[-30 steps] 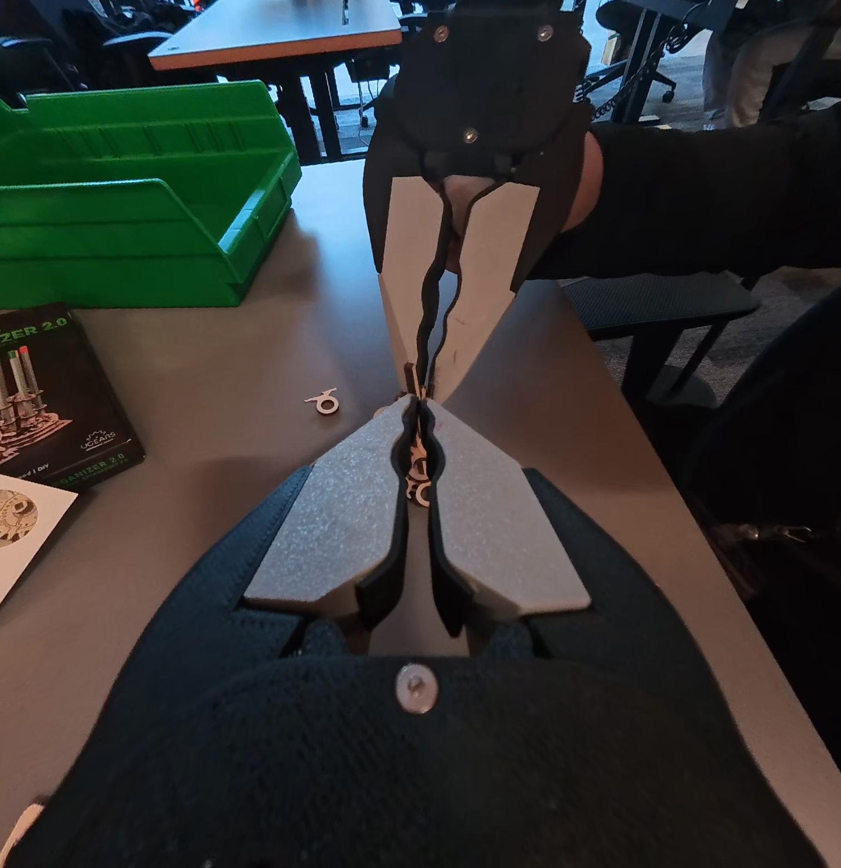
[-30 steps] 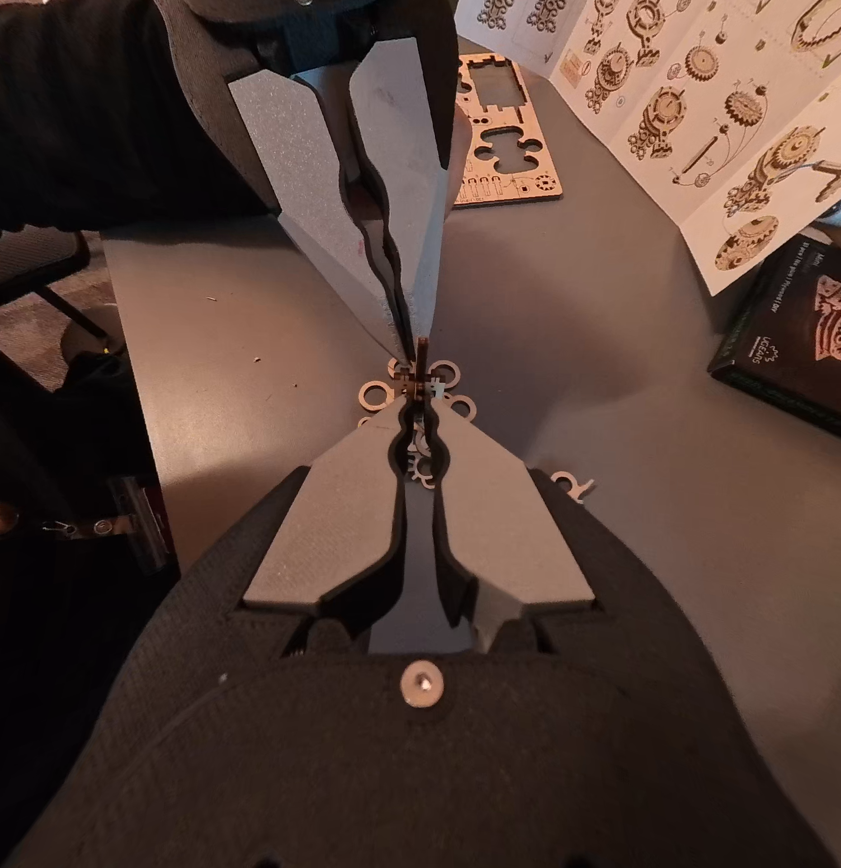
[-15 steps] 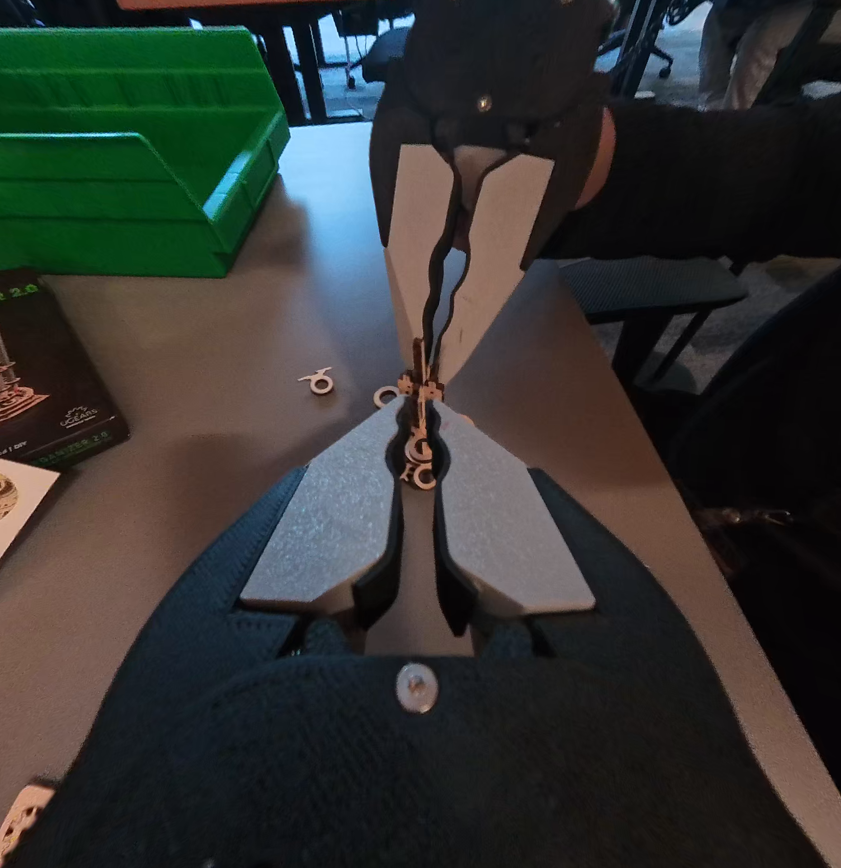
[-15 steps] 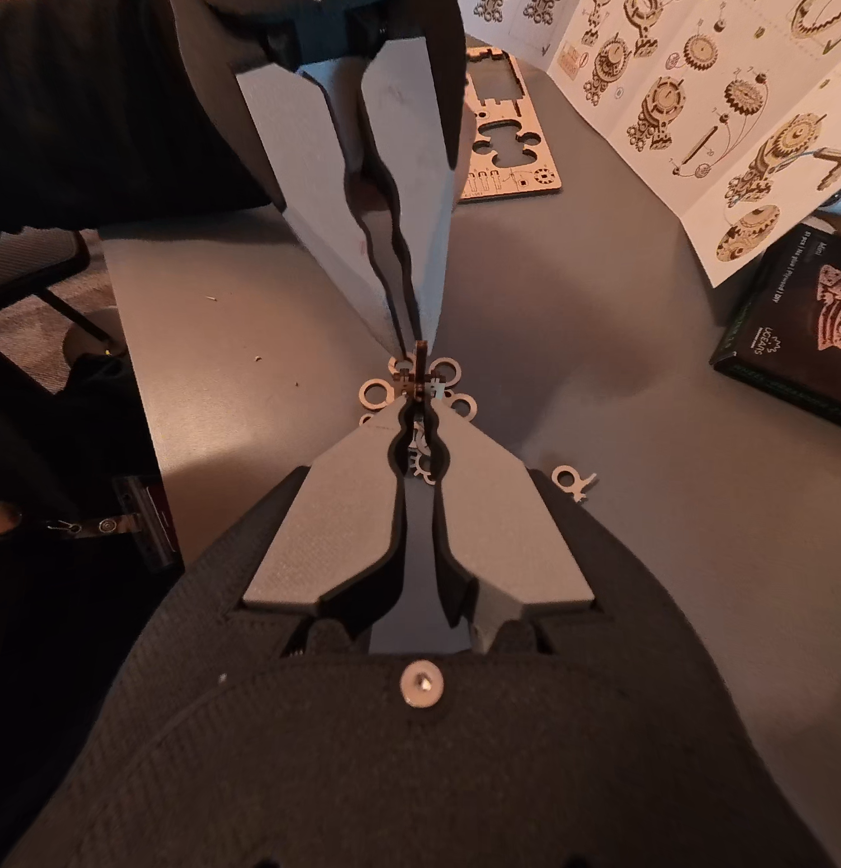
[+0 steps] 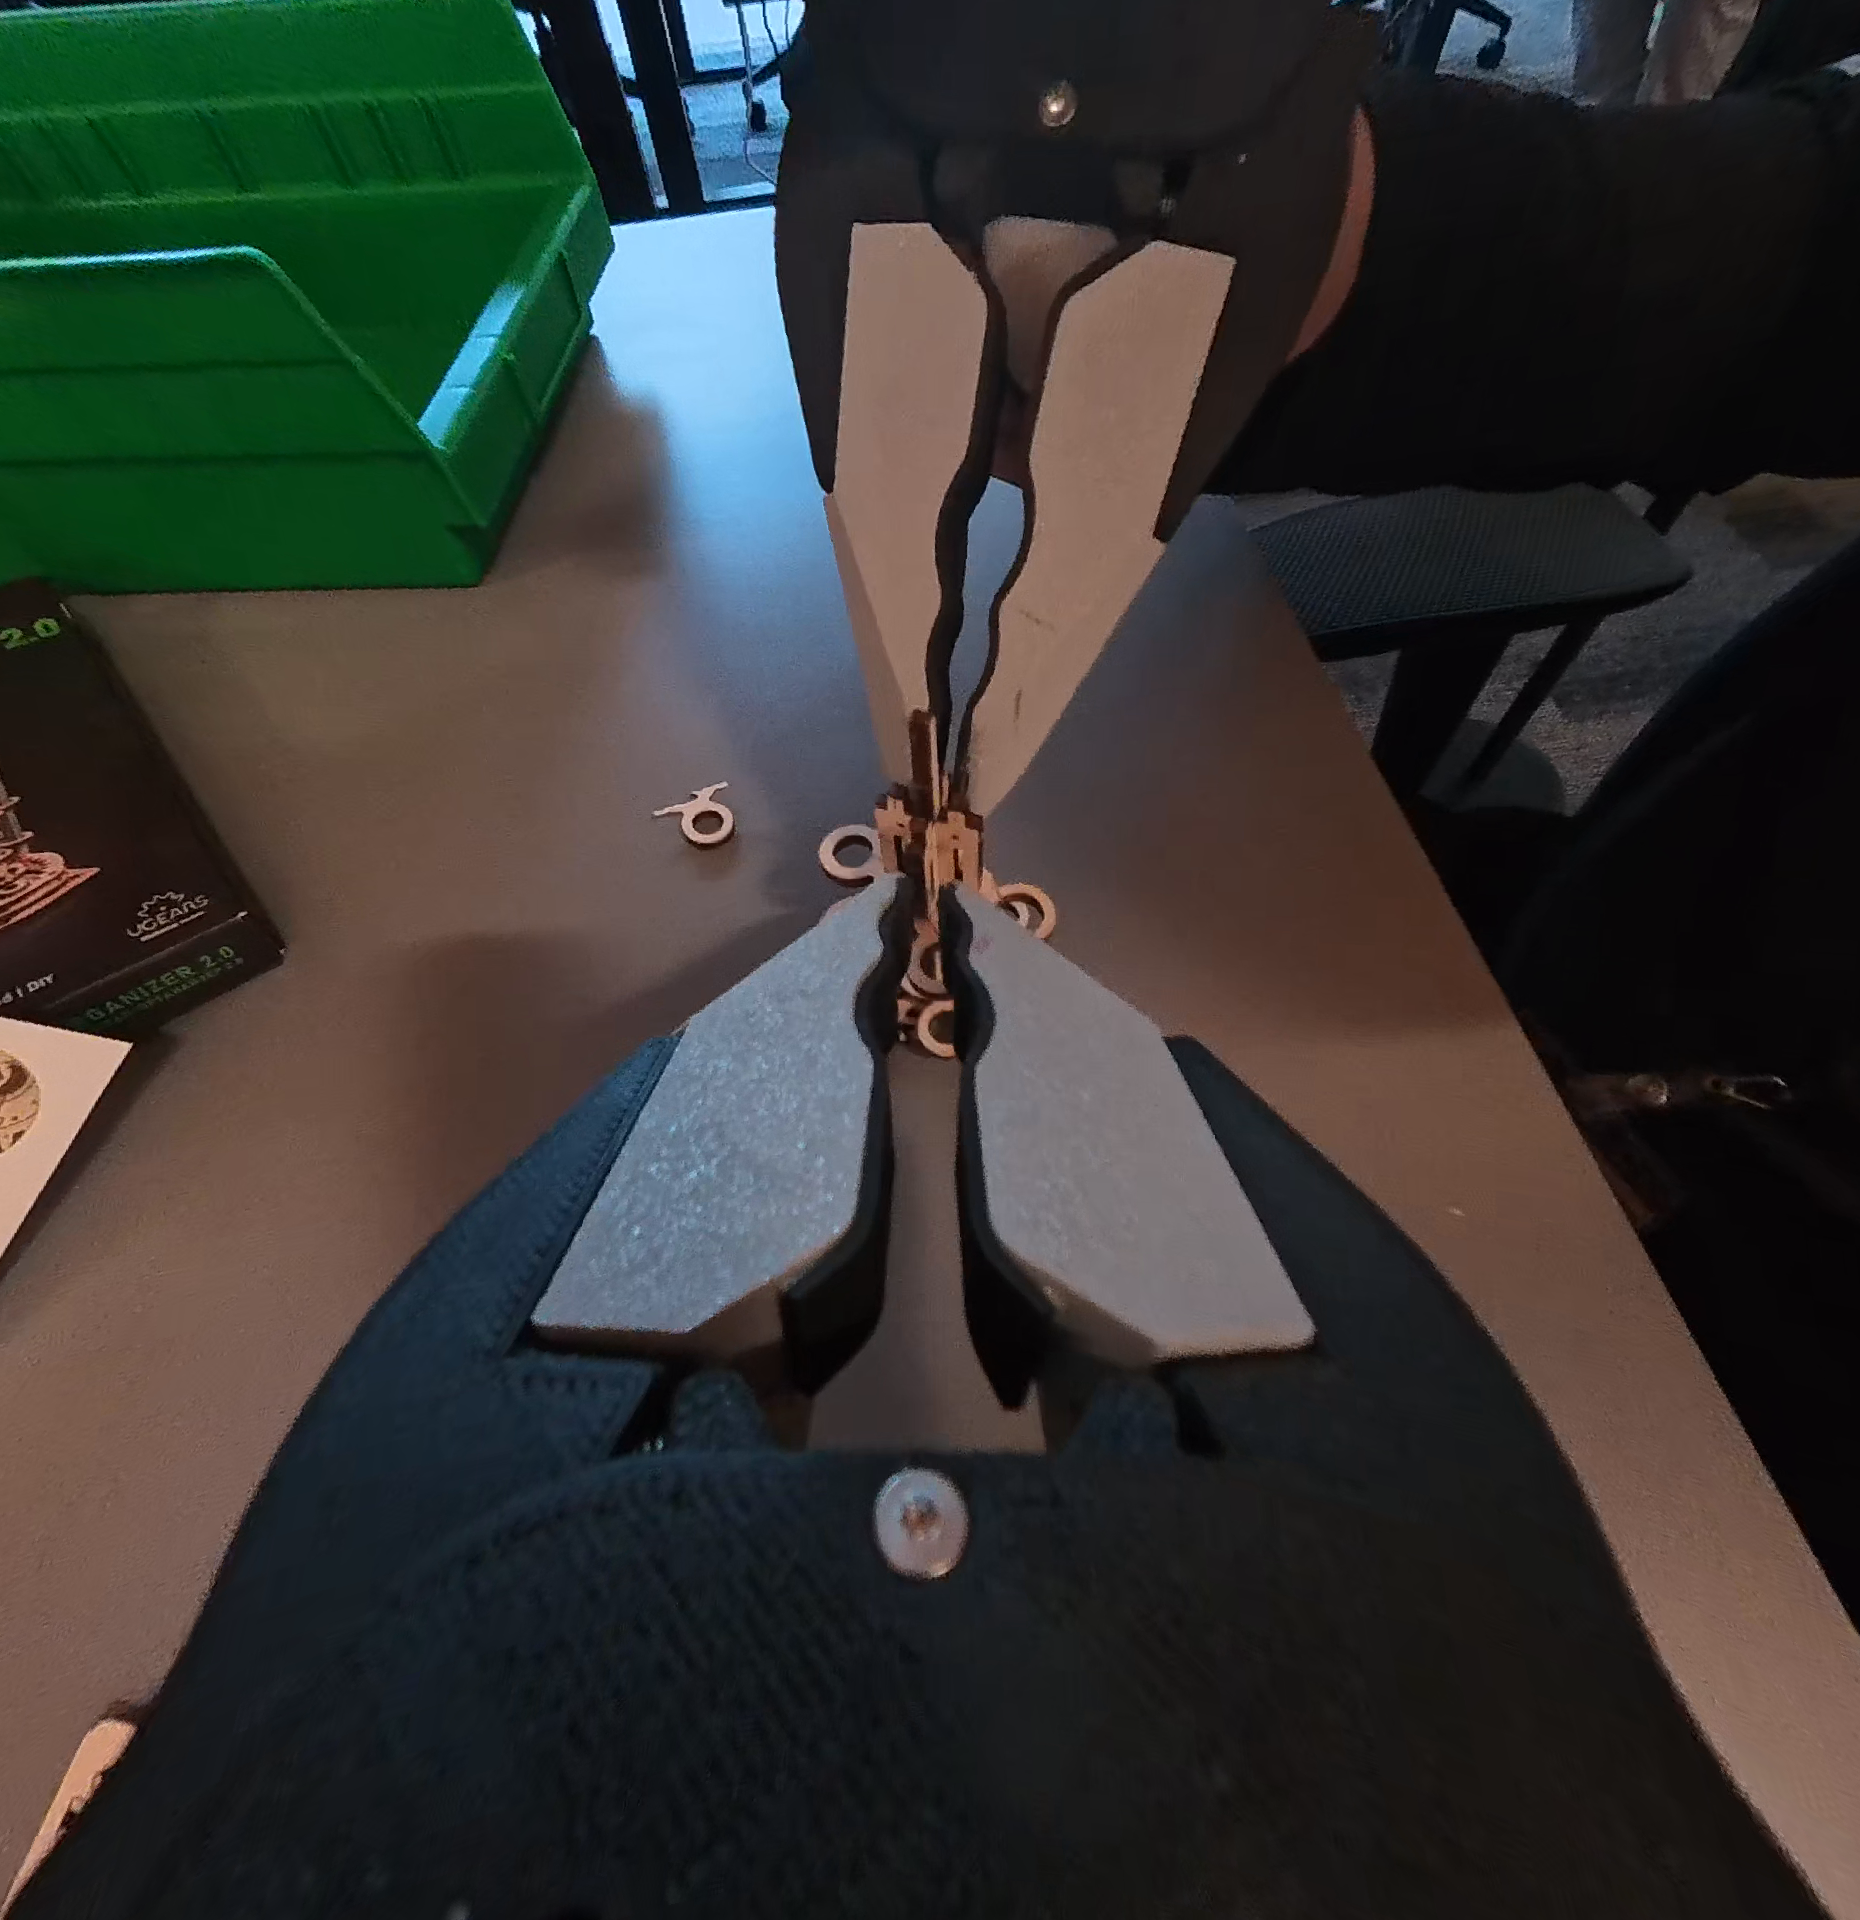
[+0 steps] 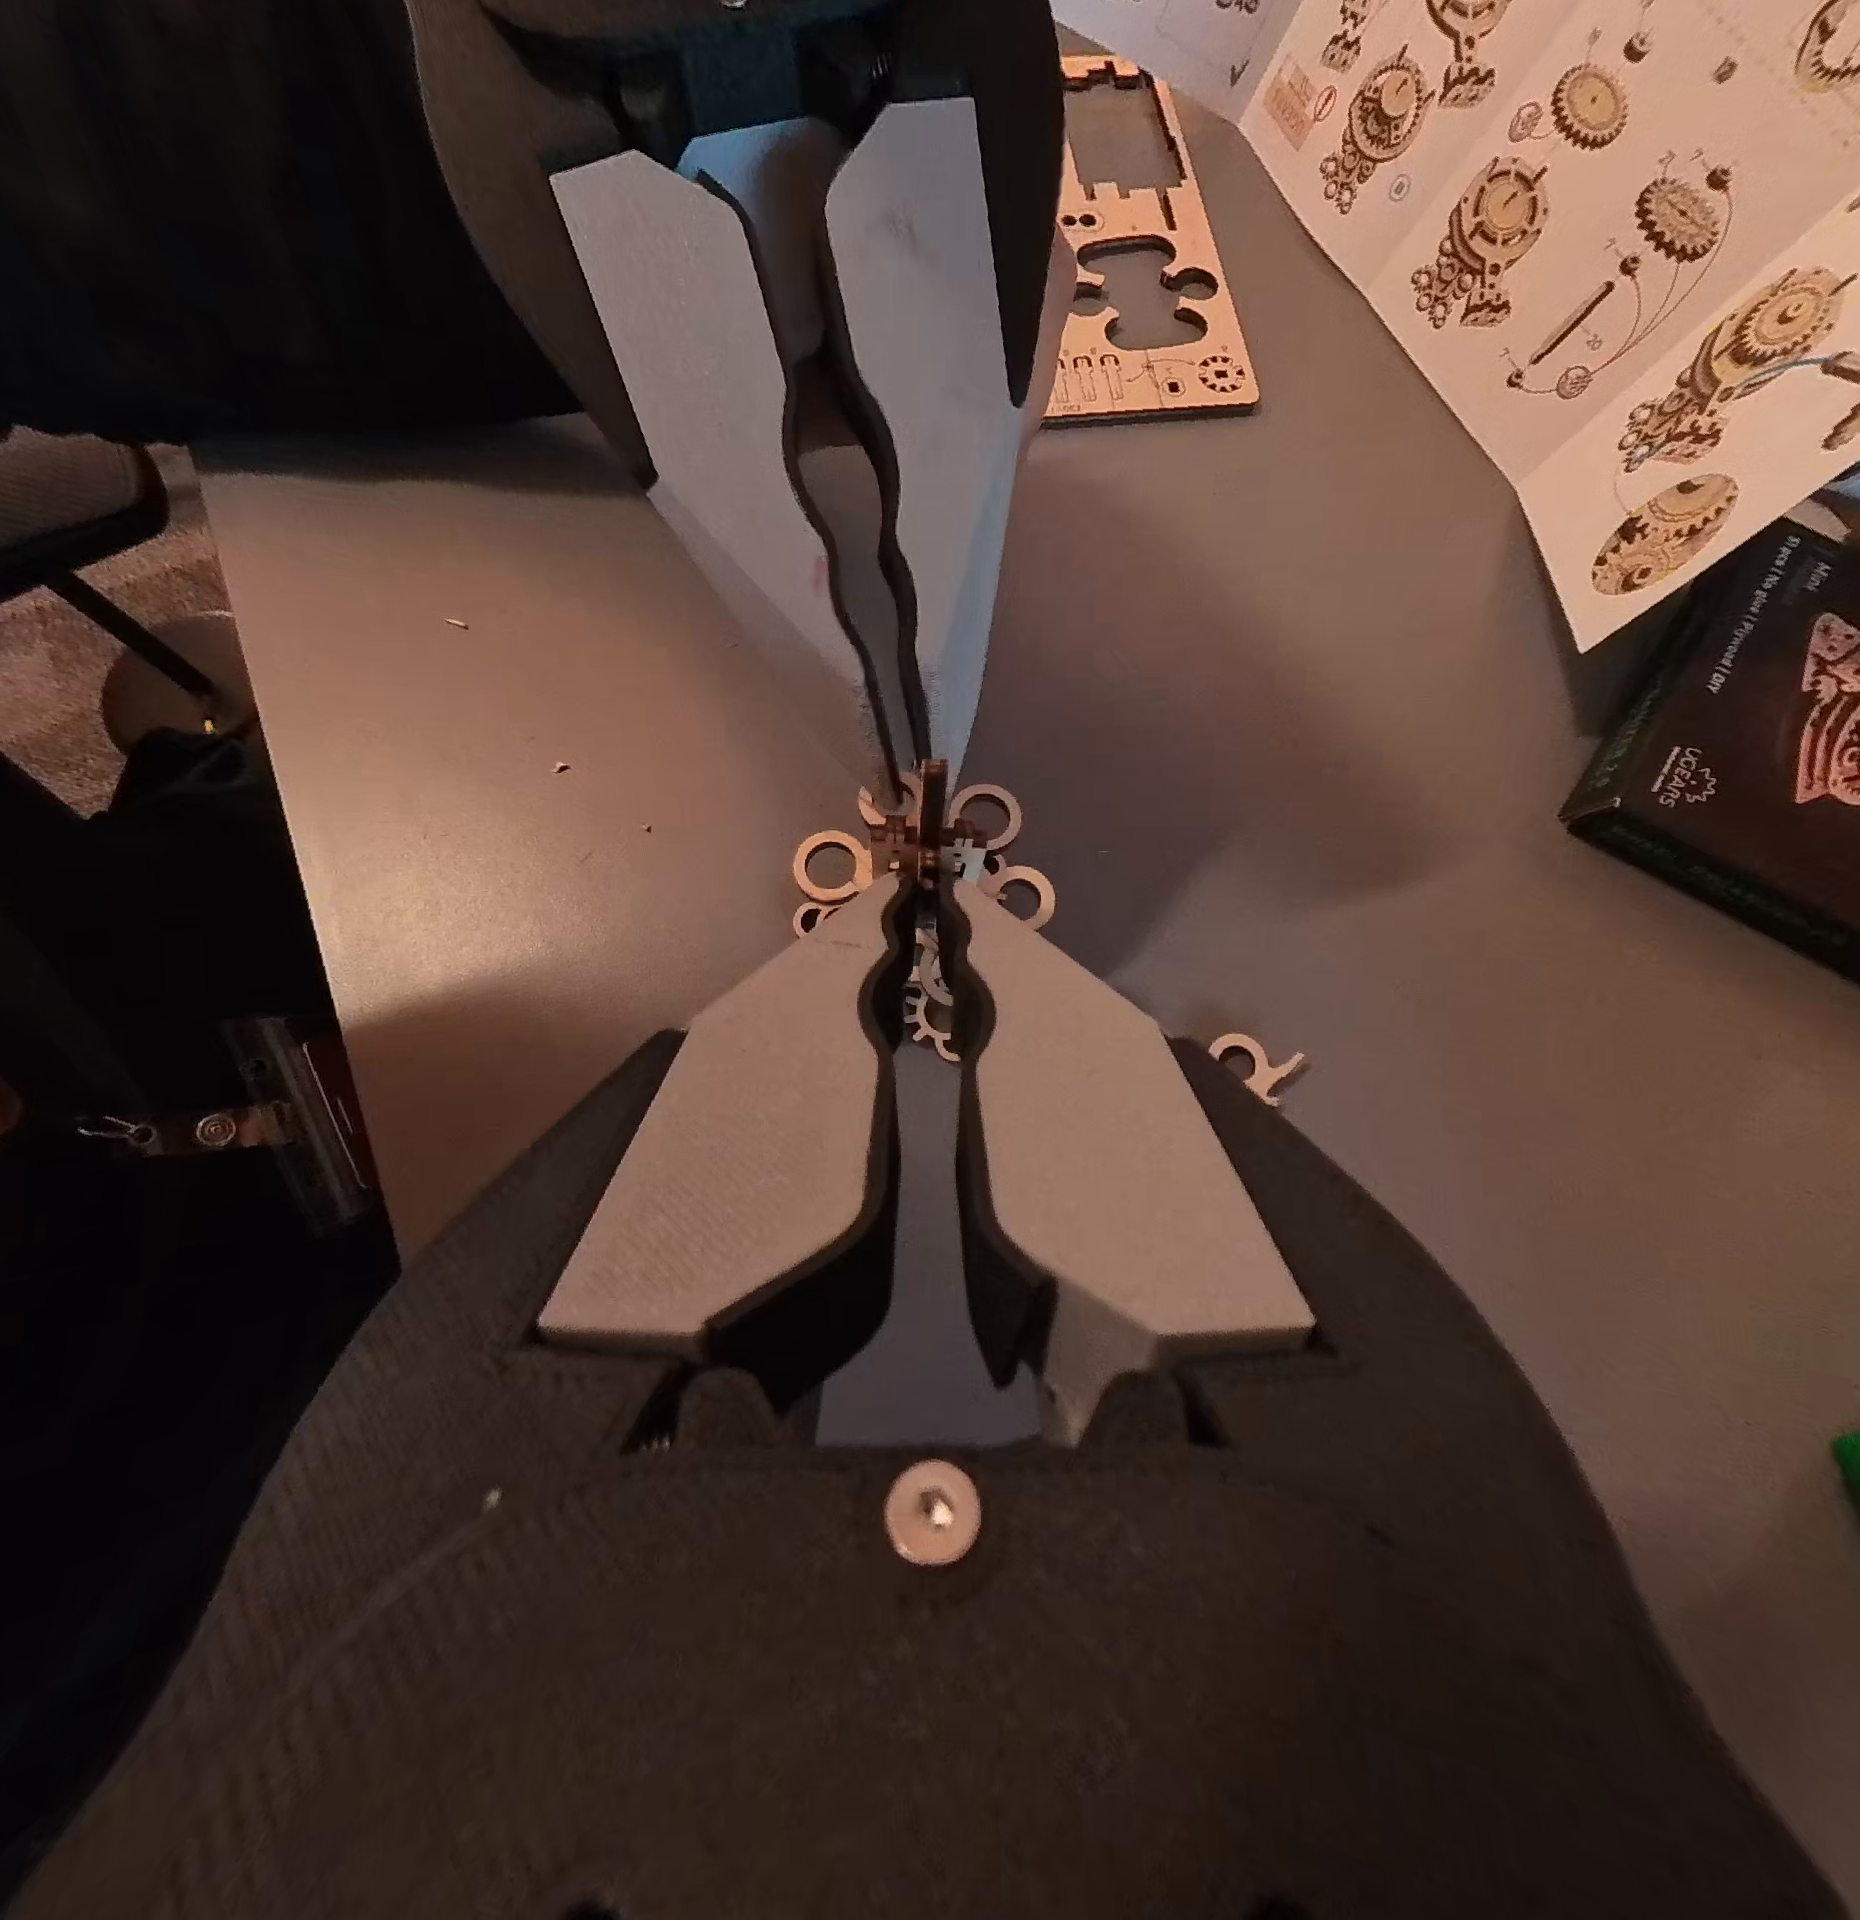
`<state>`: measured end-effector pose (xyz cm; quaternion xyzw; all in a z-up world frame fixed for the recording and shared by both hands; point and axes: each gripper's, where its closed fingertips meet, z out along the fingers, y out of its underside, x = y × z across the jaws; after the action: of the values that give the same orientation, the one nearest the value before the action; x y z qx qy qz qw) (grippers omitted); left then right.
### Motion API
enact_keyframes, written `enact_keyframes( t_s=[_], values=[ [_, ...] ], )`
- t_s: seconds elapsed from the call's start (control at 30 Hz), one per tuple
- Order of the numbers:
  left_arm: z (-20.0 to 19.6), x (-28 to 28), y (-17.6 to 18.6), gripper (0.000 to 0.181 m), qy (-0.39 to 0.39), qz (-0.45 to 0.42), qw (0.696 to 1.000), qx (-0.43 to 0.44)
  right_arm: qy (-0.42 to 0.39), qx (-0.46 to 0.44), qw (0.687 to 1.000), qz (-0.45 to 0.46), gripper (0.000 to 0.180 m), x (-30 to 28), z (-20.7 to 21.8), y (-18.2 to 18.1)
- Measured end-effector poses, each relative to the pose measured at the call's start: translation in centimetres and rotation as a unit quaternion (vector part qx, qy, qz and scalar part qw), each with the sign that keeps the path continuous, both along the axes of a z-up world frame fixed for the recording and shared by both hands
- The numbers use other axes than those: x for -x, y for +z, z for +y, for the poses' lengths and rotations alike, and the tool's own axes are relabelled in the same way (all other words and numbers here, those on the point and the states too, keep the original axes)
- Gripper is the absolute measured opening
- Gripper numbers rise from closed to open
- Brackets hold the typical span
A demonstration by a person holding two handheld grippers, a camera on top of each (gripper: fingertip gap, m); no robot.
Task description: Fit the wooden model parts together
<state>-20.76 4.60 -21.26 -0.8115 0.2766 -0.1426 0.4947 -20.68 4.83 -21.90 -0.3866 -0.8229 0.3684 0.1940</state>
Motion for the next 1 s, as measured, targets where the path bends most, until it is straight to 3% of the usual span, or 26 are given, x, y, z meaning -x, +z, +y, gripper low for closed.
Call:
enact_keyframes(
  t_s=[0.7,0.83,1.0],
  values=[
    [0.67,0.23,0.04,0.000,-0.019,0.005,1.000,-0.008,0.002,-0.005,1.000,-0.013,0.000,0.16,0.42,-0.11],
    [0.91,0.12,0.39,0.011,-0.017,-0.002,1.000,-0.014,0.005,-0.007,1.000,-0.013,0.000,0.25,0.27,-0.11],
    [0.86,-0.13,-0.11,0.002,-0.028,0.020,0.999,-0.010,0.006,-0.001,1.000,-0.016,0.000,0.23,0.26,-0.11]
  ],
)
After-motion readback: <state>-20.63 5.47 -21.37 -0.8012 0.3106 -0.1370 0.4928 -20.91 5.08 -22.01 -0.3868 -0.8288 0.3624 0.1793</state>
